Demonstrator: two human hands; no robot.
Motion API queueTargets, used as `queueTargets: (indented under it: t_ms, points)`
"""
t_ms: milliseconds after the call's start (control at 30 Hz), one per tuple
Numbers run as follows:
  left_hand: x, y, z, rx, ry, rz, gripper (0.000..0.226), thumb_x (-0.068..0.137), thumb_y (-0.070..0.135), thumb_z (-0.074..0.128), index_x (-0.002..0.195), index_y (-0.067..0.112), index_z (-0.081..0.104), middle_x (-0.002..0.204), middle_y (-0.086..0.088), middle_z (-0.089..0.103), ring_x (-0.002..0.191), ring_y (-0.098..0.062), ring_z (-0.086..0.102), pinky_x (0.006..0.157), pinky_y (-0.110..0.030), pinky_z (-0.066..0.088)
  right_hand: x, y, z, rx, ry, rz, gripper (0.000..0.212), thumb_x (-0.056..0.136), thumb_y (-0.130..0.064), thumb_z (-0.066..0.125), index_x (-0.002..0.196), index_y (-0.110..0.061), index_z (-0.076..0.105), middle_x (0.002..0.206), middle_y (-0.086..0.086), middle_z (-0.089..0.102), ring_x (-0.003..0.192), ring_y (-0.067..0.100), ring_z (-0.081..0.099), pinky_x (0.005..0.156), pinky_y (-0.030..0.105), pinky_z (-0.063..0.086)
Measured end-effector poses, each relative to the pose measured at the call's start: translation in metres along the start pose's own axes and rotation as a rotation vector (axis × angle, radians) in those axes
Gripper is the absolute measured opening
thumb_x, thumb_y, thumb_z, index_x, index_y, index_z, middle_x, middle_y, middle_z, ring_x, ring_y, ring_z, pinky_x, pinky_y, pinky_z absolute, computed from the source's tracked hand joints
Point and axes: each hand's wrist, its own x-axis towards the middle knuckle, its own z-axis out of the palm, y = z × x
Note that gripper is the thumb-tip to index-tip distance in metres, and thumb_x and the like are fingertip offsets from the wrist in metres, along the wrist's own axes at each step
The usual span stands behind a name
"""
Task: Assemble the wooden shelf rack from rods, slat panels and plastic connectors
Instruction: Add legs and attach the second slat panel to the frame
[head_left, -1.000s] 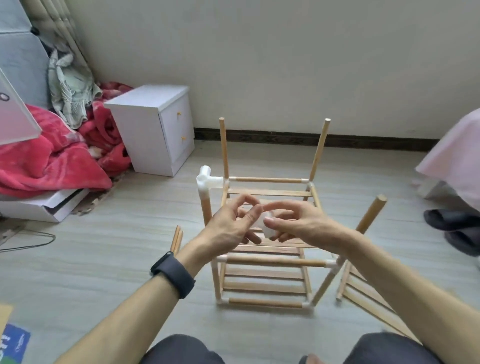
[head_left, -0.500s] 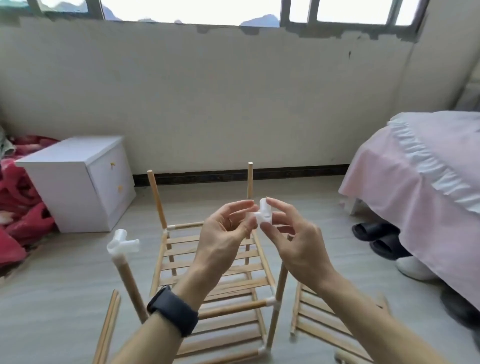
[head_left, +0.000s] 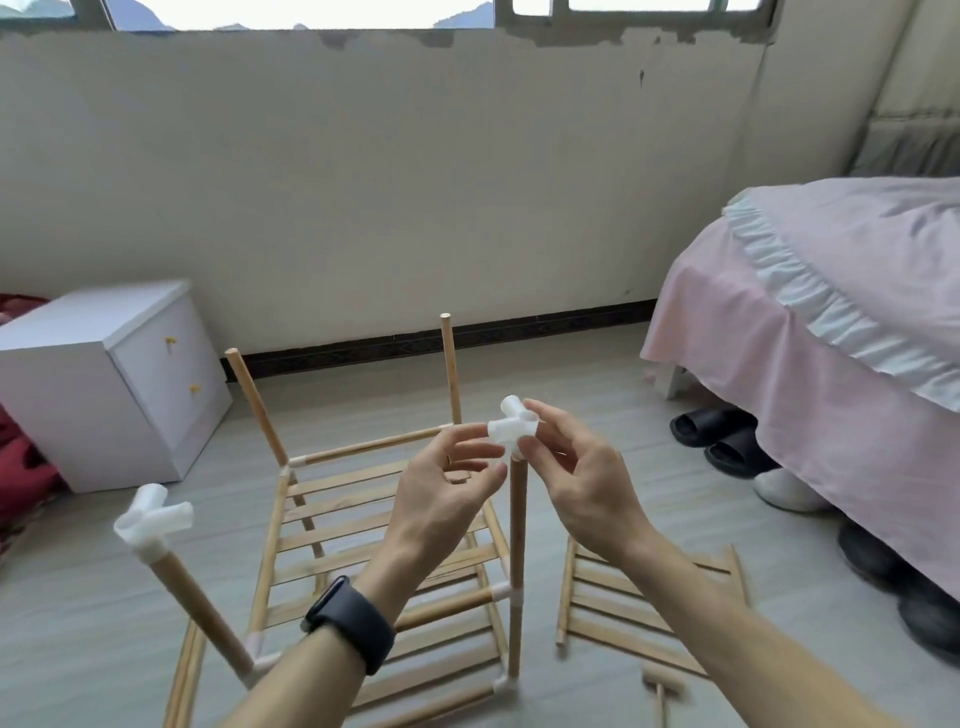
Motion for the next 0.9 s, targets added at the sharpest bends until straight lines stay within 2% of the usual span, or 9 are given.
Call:
queueTargets:
  t_ms: [133, 233, 300, 367, 467, 533, 667, 767, 900]
  points:
    - [-0.002, 0.005, -0.002, 0.049, 0.043, 0.1, 0.035, 0.082, 0.045, 0.074, 0.115, 0.036, 0.069, 0.103, 0.01, 0.074, 0.098, -0.011, 0.07, 0.08, -0.033, 0.059, -0.004, 0.002, 0.001, -0.054, -0.033, -0.052, 0.044, 0.099, -0.022, 0.065, 0.142, -0.023, 0.056, 0.103, -0.031, 0.071, 0.101, -0.003, 0.07, 0.085, 0.013, 0.054]
    - [-0.003, 0.008, -0.003, 0.096, 0.062, 0.13, 0.028, 0.088, 0.051, 0.071, 0.113, 0.039, 0.069, 0.102, 0.011, 0.074, 0.097, -0.008, 0.069, 0.078, -0.027, 0.058, -0.007, 0.005, 0.001, -0.095, -0.032, -0.099, 0.045, 0.099, -0.024, 0.066, 0.143, -0.02, 0.055, 0.109, -0.019, 0.072, 0.103, -0.003, 0.069, 0.09, 0.015, 0.054]
    - [-0.003, 0.009, -0.002, 0.109, 0.059, 0.127, 0.027, 0.086, 0.048, 0.068, 0.112, 0.041, 0.068, 0.104, 0.012, 0.074, 0.098, -0.006, 0.068, 0.077, -0.024, 0.057, -0.008, 0.006, -0.001, -0.106, -0.021, -0.112, 0.047, 0.097, -0.03, 0.066, 0.142, -0.019, 0.056, 0.112, -0.012, 0.074, 0.104, -0.003, 0.069, 0.091, 0.016, 0.054]
    - [-0.003, 0.01, 0.0, 0.112, 0.05, 0.119, 0.025, 0.086, 0.046, 0.068, 0.11, 0.043, 0.068, 0.106, 0.012, 0.074, 0.099, -0.006, 0.068, 0.078, -0.025, 0.058, -0.009, 0.006, -0.002, -0.115, -0.009, -0.126, 0.048, 0.096, -0.033, 0.066, 0.141, -0.019, 0.057, 0.113, -0.013, 0.072, 0.105, -0.004, 0.068, 0.091, 0.016, 0.054]
    - [-0.002, 0.01, 0.0, 0.122, 0.052, 0.119, 0.023, 0.088, 0.042, 0.069, 0.11, 0.043, 0.068, 0.107, 0.012, 0.074, 0.099, -0.007, 0.069, 0.082, -0.031, 0.059, -0.01, 0.008, -0.002, -0.129, -0.002, -0.145, 0.044, 0.096, -0.026, 0.069, 0.138, -0.018, 0.059, 0.113, -0.017, 0.07, 0.105, -0.005, 0.068, 0.091, 0.015, 0.054]
    - [-0.003, 0.01, 0.0, 0.132, 0.051, 0.124, 0.023, 0.087, 0.041, 0.068, 0.11, 0.043, 0.067, 0.107, 0.012, 0.074, 0.099, -0.007, 0.069, 0.082, -0.032, 0.059, -0.01, 0.009, -0.002, -0.153, 0.0, -0.155, 0.042, 0.096, -0.023, 0.07, 0.136, -0.016, 0.06, 0.115, -0.011, 0.071, 0.106, -0.002, 0.068, 0.091, 0.017, 0.055]
    - [-0.005, 0.01, -0.002, 0.221, 0.044, 0.151, 0.022, 0.092, 0.035, 0.067, 0.113, 0.041, 0.065, 0.106, 0.015, 0.071, 0.096, -0.002, 0.066, 0.079, -0.025, 0.058, -0.013, 0.01, 0.001, -0.204, 0.05, -0.203, 0.036, 0.097, -0.02, 0.069, 0.131, -0.011, 0.064, 0.114, -0.001, 0.075, 0.103, 0.005, 0.071, 0.09, 0.018, 0.056]
    - [-0.005, 0.009, -0.005, 0.32, 0.045, 0.204, 0.025, 0.093, 0.033, 0.066, 0.119, 0.034, 0.067, 0.094, 0.019, 0.067, 0.087, 0.002, 0.063, 0.071, -0.018, 0.053, -0.016, 0.01, 0.005, -0.231, 0.065, -0.255, 0.035, 0.097, -0.018, 0.068, 0.13, -0.007, 0.064, 0.114, 0.002, 0.075, 0.102, 0.007, 0.071, 0.088, 0.015, 0.055]
    - [-0.001, 0.009, -0.007, 0.426, 0.031, 0.246, 0.031, 0.096, 0.028, 0.066, 0.126, 0.025, 0.07, 0.09, 0.015, 0.065, 0.082, -0.001, 0.06, 0.068, -0.015, 0.049, -0.016, 0.014, 0.007, -0.237, 0.105, -0.253, 0.033, 0.097, -0.019, 0.068, 0.128, -0.007, 0.065, 0.111, 0.002, 0.076, 0.1, 0.008, 0.072, 0.087, 0.013, 0.055]
